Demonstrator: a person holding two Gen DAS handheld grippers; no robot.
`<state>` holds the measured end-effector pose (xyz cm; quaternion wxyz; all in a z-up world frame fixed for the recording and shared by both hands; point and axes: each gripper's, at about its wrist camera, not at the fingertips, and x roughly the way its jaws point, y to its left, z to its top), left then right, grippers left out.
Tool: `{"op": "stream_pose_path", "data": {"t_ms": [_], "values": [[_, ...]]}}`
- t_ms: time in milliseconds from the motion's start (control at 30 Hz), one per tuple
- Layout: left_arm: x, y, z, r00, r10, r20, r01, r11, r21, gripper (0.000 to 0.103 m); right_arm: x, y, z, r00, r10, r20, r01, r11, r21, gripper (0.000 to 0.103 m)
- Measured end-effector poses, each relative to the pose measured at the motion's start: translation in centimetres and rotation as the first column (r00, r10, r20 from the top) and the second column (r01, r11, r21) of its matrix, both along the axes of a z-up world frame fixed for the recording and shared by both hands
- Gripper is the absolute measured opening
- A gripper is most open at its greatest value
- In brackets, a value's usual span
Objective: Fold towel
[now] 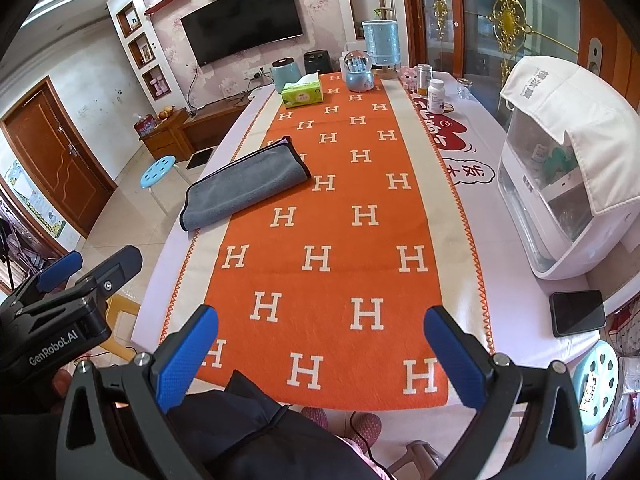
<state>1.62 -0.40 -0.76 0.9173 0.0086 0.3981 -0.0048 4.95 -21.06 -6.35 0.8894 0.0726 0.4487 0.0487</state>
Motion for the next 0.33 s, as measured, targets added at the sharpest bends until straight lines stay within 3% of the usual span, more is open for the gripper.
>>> {"op": "stream_pose_path", "data": {"t_ms": [333], "values": [[-0.05,-0.03,-0.02,1.000,-0.001,-0.002,0.001,1.000,0.000,0.102,0.09,-0.05,0.04,1.000,0.000,-0.001,0.000,1.000,0.001,0.103]]}}
